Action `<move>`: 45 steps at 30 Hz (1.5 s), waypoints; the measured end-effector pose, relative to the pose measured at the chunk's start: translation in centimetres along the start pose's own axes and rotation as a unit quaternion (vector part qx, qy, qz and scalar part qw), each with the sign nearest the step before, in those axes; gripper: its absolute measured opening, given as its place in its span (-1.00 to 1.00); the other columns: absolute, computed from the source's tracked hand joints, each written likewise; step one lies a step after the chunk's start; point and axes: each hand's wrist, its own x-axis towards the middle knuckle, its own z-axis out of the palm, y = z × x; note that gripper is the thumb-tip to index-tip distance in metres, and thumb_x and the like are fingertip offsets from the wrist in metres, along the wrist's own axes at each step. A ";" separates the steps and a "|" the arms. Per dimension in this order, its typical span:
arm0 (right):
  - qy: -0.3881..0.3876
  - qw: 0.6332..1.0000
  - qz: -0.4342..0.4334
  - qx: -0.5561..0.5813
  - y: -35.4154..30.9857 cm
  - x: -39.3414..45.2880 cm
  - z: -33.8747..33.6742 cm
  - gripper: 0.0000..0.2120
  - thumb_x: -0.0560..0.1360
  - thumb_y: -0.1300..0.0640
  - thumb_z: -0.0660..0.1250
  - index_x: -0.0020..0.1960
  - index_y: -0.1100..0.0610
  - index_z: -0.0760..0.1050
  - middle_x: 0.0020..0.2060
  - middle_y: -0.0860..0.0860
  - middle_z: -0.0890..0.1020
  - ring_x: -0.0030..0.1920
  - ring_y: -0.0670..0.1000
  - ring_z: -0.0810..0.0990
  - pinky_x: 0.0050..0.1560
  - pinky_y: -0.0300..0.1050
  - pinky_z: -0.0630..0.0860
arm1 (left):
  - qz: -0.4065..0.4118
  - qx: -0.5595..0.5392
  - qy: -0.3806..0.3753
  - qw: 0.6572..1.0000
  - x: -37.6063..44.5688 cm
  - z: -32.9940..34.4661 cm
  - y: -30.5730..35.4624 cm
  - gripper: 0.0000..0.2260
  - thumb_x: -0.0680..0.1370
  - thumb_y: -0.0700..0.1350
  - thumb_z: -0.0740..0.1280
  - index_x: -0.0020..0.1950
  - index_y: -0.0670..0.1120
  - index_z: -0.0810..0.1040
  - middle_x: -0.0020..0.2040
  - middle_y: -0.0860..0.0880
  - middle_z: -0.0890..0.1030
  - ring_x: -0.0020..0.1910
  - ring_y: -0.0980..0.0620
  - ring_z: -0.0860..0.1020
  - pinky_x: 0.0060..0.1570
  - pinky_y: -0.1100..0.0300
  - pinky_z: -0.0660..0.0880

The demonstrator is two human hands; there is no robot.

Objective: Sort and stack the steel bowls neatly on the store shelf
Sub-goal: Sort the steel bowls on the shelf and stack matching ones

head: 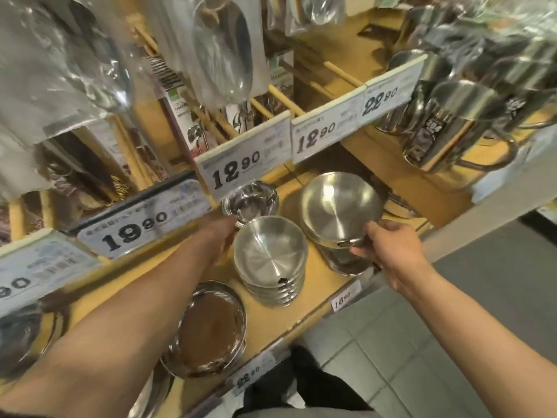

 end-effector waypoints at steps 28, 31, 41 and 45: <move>-0.023 0.997 -0.026 0.073 0.6 -7.9 -3.2 -0.93 0.60 0.31 0.29 0.00 0.34 0.50 0.00 0.16 0.58 -0.40 -0.02 0.72 -0.22 -0.14 0.70 | -0.004 -0.130 0.099 0.987 -7.1 -11.3 -6.5 -0.90 0.59 -0.29 0.35 0.04 -0.32 0.51 -0.22 -0.22 0.64 -0.50 -0.01 0.63 -0.48 0.18 0.62; -0.045 0.996 -0.023 0.078 0.5 -8.8 -3.9 -0.91 0.60 0.31 0.30 0.02 0.36 0.50 0.03 0.20 0.60 -0.37 -0.01 0.73 -0.23 -0.15 0.70 | 0.012 -0.134 0.121 0.984 -9.4 -12.1 -7.1 -0.97 0.55 -0.38 0.32 -0.04 -0.35 0.52 -0.43 -0.19 0.62 -0.62 0.03 0.56 -0.54 0.22 0.56; -0.125 0.989 -0.052 0.052 1.8 -11.7 -8.5 -0.84 0.59 0.35 0.27 0.13 0.41 0.49 0.01 0.24 0.61 -0.26 0.03 0.71 -0.35 -0.26 0.64 | 0.053 -0.166 0.137 0.975 -19.7 -12.1 -10.9 -0.90 0.56 -0.37 0.30 0.05 -0.31 0.55 -0.19 -0.24 0.66 -0.43 0.00 0.64 -0.55 0.27 0.55; -0.183 0.982 -0.048 0.004 2.7 -12.9 -8.5 -0.91 0.57 0.33 0.29 0.00 0.37 0.53 -0.13 0.25 0.66 -0.30 0.07 0.74 -0.38 -0.31 0.61 | 0.054 -0.231 0.166 0.957 -24.3 -12.4 -13.6 -0.92 0.52 -0.40 0.33 -0.01 -0.31 0.57 -0.15 -0.26 0.67 -0.38 -0.03 0.67 -0.46 0.16 0.64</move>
